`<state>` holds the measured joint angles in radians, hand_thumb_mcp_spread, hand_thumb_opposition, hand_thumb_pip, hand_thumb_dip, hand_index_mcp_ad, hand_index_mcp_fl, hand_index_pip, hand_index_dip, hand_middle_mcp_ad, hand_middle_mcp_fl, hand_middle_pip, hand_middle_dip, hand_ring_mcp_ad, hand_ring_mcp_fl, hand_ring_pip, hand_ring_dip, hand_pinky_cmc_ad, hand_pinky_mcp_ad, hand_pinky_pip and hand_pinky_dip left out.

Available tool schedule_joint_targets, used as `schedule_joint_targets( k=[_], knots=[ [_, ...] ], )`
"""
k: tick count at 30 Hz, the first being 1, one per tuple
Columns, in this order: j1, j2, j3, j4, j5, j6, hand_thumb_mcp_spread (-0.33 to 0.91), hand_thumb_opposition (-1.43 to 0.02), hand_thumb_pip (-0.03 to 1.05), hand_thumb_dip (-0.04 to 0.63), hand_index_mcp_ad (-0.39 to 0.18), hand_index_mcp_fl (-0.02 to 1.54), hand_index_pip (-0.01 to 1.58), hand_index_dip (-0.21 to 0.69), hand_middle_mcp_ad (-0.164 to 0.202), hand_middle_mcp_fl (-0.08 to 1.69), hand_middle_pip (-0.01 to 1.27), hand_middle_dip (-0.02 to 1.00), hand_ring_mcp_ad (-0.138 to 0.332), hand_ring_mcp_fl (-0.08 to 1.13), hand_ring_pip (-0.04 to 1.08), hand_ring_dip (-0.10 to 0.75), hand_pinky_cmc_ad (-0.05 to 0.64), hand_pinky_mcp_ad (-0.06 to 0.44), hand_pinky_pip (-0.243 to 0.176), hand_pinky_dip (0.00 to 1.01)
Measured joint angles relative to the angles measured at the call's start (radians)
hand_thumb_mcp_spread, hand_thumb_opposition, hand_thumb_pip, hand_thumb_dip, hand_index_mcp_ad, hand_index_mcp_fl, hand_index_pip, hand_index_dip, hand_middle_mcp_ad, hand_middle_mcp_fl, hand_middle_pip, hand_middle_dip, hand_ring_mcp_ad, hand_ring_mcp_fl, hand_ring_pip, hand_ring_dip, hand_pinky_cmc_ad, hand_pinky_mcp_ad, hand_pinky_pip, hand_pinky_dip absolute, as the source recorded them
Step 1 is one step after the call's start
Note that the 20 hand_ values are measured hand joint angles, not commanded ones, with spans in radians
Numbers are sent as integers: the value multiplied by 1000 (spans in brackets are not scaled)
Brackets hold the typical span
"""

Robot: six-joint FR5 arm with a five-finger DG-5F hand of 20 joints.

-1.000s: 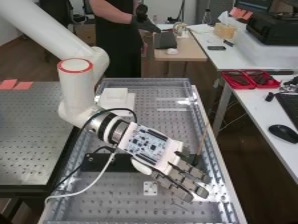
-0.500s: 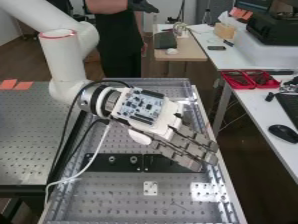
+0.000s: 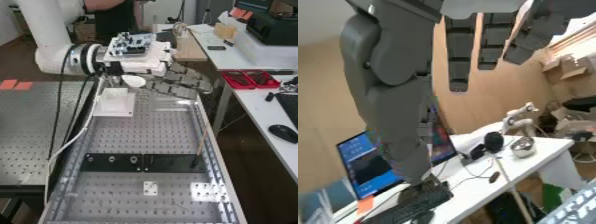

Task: Grab the drill bit and place it in the clear container

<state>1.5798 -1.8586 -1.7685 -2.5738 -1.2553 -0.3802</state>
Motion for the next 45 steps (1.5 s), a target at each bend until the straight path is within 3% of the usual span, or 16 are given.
schedule_joint_targets(
  k=[13, 18, 24, 45],
  knots=[
    [98, 16, -27, 17, -120, 19, 627, -1052, 417, 284, -169, 1161, 517, 412, 70, 363, 120, 222, 113, 96, 113, 35, 330, 119, -75, 154],
    [121, 0, -17, 15, -86, 34, 627, -1052, 417, 284, -169, 1169, 504, 412, 70, 360, 120, 222, 113, 96, 112, 35, 330, 119, -75, 154],
    [147, -60, 13, -3, -174, 72, 625, -1052, 417, 284, -168, 1169, 506, 422, 70, 363, 120, 222, 113, 96, 120, 44, 330, 119, -75, 154],
    [180, -244, 111, -99, -206, 200, 625, -1052, 417, 284, -168, 1169, 506, 424, 70, 360, 120, 222, 117, 96, 120, 45, 330, 117, -75, 154]
  ],
)
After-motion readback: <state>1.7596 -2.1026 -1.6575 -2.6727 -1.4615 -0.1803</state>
